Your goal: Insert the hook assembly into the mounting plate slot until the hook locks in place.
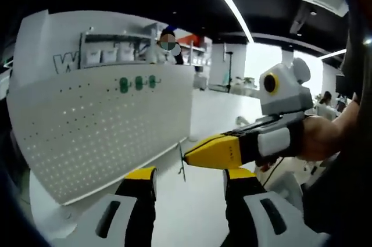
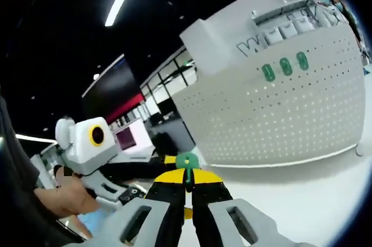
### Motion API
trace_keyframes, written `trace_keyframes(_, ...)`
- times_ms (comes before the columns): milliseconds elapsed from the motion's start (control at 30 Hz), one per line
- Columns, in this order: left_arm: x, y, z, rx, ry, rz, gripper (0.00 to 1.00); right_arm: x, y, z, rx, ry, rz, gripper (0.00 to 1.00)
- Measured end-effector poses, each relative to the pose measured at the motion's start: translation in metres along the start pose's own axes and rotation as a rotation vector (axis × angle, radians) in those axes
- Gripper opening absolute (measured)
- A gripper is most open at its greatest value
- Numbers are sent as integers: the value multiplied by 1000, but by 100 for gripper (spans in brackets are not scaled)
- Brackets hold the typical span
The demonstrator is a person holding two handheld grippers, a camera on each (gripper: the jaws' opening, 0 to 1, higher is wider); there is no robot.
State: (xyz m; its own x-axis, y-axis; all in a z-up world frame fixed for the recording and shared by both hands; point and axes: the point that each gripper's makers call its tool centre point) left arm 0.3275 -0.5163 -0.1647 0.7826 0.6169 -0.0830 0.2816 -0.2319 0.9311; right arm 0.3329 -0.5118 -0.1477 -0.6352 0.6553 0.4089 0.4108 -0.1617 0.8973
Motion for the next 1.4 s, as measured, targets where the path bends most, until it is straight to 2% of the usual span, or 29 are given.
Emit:
trace_keyframes(133,-4,0,-1,-3,-27,-3,53,-3,-2,-1,15,-6,-32,0)
trace_keyframes(167,-5,0,-1,-2,-31,-7,55,-3,-3,-1,19,-6,-33,0)
trace_keyframes(267,-7,-2,1,9,-41,-39,71,-4,-6,-1,34,-11,-64,0)
trace_keyframes(433,-9,-3,-1,13,-56,-51,78,-6,-7,-2,50,-14,-107,0)
trace_keyframes(533,-13,-3,-1,10,-70,-89,86,-8,-6,-2,50,-13,-103,0)
trace_keyframes(800,-20,0,-5,-3,-101,-145,91,-16,-4,-2,63,-35,-198,0)
trace_keyframes(1067,-21,2,-5,-6,-99,-171,94,-27,0,-1,68,-53,-245,0)
trace_keyframes(1400,-19,-6,1,9,-79,-205,100,-63,14,-4,41,-125,-253,0)
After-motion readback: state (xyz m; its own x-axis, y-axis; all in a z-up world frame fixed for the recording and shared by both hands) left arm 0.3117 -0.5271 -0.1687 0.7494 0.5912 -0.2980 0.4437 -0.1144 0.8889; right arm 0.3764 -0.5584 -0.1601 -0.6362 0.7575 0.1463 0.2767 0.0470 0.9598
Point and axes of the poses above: the point that each gripper's makers call its tool centre point, and the gripper's own axes: z roughly forward along the fingers, x roughly to its left, y roughly out of its top, and after that the axes turned 2 degrees about x, right-handed
